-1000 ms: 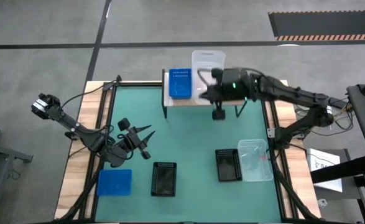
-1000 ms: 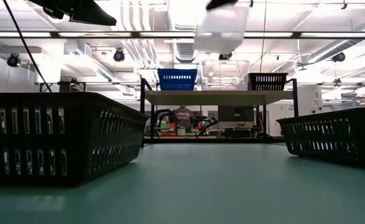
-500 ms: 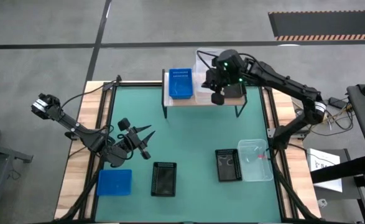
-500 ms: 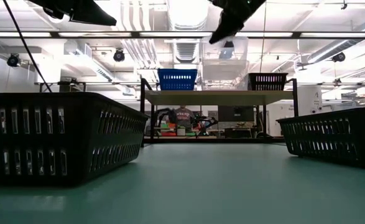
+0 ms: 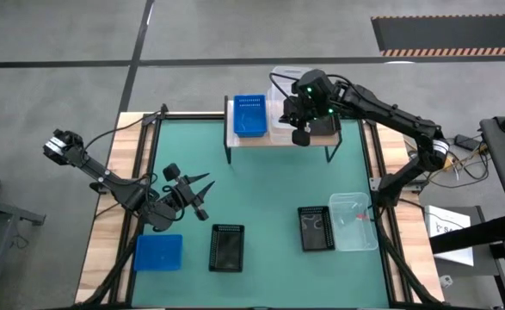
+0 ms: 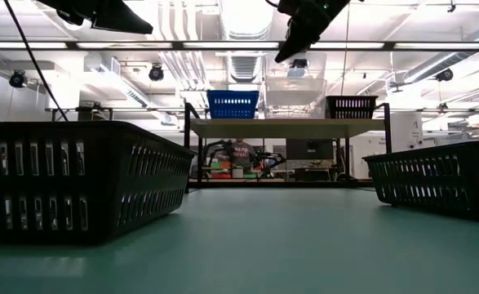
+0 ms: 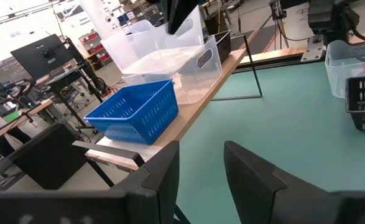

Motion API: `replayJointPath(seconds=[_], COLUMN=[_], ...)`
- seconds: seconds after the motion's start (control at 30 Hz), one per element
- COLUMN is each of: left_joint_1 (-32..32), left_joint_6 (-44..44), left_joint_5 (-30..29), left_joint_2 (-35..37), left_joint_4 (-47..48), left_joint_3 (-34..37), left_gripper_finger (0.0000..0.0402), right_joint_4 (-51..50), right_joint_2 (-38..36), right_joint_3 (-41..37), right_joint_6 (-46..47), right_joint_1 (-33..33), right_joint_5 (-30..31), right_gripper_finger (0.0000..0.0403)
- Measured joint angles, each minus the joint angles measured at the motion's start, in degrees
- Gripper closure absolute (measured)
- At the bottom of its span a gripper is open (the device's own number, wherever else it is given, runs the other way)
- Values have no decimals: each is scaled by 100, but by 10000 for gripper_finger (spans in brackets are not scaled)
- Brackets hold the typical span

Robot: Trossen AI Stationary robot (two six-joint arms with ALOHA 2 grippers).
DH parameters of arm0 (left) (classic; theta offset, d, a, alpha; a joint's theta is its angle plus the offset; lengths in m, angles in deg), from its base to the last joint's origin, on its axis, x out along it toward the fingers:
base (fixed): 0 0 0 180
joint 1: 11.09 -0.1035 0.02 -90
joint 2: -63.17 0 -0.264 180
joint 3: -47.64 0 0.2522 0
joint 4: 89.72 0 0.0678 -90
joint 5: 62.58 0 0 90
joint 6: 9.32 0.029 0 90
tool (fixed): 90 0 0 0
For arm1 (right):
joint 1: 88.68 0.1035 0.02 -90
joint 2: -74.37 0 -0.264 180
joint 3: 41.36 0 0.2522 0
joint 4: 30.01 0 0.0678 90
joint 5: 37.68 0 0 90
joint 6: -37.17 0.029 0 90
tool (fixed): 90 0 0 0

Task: Stack baskets on shelf by color
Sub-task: Stack the left transparent bin on the transparent bin on the shelf

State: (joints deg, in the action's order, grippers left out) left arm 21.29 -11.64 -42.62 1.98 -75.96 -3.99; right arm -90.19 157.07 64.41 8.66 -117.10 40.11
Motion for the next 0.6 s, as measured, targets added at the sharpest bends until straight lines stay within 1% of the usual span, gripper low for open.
replayJointPath(seconds=[0.43, 0.6], left_joint_1=[0, 0], left_joint_6=[-22, -25], left_joint_5=[0, 0], left_joint_2=[0, 0], left_joint_4=[-1, 0], left_joint_3=[2, 2], left_gripper_finger=[291, 291], right_joint_4=[-1, -29], right_joint_2=[-4, -7], right_joint_3=[3, 116], right_joint_6=[-11, -17], right_joint_1=[2, 2], right_joint_5=[2, 11], right_gripper_finger=[394, 394])
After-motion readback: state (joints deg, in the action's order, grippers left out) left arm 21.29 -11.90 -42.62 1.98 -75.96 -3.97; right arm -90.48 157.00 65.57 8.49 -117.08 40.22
